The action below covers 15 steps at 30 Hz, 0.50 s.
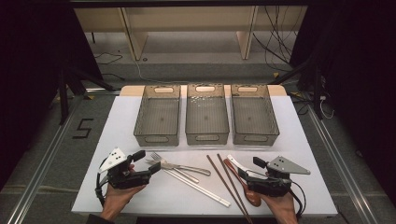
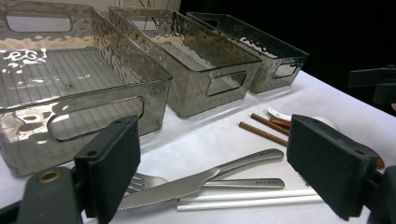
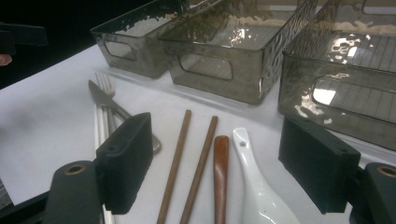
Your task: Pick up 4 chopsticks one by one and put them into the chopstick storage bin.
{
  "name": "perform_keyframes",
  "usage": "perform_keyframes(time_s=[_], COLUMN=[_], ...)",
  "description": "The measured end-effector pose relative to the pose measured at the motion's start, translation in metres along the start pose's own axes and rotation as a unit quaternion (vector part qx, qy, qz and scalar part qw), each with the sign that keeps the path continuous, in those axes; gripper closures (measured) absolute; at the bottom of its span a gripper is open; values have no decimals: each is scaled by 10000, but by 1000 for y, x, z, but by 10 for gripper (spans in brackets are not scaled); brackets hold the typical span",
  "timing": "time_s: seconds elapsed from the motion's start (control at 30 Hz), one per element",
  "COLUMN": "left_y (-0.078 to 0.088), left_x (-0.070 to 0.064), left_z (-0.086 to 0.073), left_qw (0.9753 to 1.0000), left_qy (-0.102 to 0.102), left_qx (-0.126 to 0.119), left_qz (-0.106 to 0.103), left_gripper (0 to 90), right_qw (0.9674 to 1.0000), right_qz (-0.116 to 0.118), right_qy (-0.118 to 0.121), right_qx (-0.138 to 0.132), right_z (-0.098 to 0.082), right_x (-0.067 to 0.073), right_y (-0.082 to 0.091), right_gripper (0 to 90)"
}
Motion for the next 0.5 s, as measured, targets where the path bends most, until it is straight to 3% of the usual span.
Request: perform_keyframes(time_s=[0.33,0.5], left_y=[0,-1], left_x=[0,0], left_z=[0,0], left_qw=[10000,10000], left_qy=[-11,-26], left_qx=[8,14], left_qz=[2,6], left_gripper=[172,172], right_qw=[9995,9978], right_qz=[34,-47], right_qy=[-18,78], right_qx=[307,663], right_z=[2,9], right_x=[0,2], right_y=[-3,-4], right_gripper=[268,286])
Point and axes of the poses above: each handheld gripper's, and its own axes: y roughly backward along the jaws, z roughly out of its top, x roughly to its left, the point moved 4 cm from there along -y, roughly forward along the jaws, and after that the axes turned 6 degrees about -z, right-handed, at the moved point
